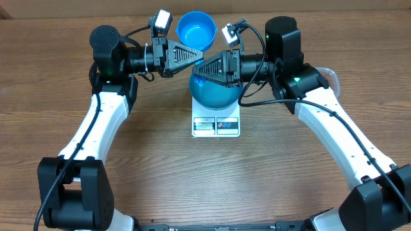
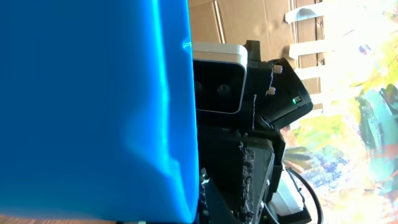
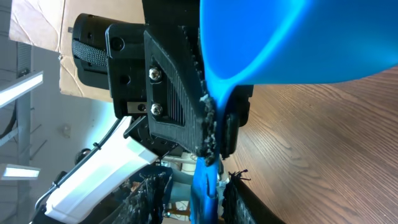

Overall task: Scoop item into bowl and weigh 150g on scale
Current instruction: 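Grasp the scoop handle with the right gripper beside the left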

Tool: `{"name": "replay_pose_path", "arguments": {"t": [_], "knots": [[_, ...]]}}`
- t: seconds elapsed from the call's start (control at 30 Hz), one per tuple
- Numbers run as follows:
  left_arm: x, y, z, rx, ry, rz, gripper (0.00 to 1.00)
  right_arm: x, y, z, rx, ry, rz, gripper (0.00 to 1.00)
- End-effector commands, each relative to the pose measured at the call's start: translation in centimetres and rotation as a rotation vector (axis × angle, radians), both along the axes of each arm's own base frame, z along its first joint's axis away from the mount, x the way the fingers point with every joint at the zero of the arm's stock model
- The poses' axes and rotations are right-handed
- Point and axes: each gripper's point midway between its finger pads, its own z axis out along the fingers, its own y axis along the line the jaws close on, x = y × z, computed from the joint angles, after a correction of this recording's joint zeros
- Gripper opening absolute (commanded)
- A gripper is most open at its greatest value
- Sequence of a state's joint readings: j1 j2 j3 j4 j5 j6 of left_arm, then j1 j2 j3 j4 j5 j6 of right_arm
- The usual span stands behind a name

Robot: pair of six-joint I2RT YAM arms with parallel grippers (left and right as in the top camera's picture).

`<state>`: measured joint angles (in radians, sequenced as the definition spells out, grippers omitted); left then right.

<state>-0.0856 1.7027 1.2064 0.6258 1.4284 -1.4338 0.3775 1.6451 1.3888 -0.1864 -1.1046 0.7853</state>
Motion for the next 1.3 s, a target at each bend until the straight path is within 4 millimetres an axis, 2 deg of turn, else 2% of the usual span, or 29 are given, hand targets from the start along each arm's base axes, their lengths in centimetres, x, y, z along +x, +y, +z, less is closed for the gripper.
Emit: {"name": "replay_pose_path", "arguments": {"t": [0.0,0.23,0.37,0.6,0.67,0.8,0.97,1.07,1.1,1.27], "knots": [[-0.1,-0.3,0.2,0.000,-0.025,-0.010,0.04,-0.5,0.3,0.4,0.011,-0.004,0.025,0.33],[-0.1,-0.3,0.2,0.000,-0.025,-0.011,0.04,-1.0,1.0,0.4,0.009,-0.005,0.039,0.31],[-0.1,-0.3,0.2,0.000,-0.024,-0.012,0.04,-1.0,1.0,0.3,0.008,-0.006,0.036,0.21],[-0.1,-0.3,0.2,0.000,-0.028,-0.013,0.04,-0.8,1.1,0.6,0.013,-0.027,0.029,0.18],[-0.2,-0.3,0.2,0.000,-0.029,-0.013,0.04,-0.6,1.0,0.5,0.008,-0.029,0.017,0.13],[-0.3,-0.3,0.2,0.001,-0.029,-0.020,0.04,-0.2,1.0,0.4,0.002,-0.032,-0.001,0.13],[-0.6,-0.3,0.1,0.004,-0.043,-0.041,0.04,0.3,0.8,0.2,-0.010,-0.029,-0.030,0.25],[-0.7,-0.3,0.1,0.006,-0.056,-0.047,0.04,0.6,0.8,0.1,-0.016,-0.031,-0.046,0.26],[-0.7,-0.3,0.1,0.006,-0.056,-0.047,0.04,0.6,0.8,0.1,-0.016,-0.031,-0.046,0.25],[-0.7,-0.3,0.1,0.006,-0.081,-0.047,0.04,0.6,0.8,0.1,-0.016,-0.042,-0.044,0.06]]}}
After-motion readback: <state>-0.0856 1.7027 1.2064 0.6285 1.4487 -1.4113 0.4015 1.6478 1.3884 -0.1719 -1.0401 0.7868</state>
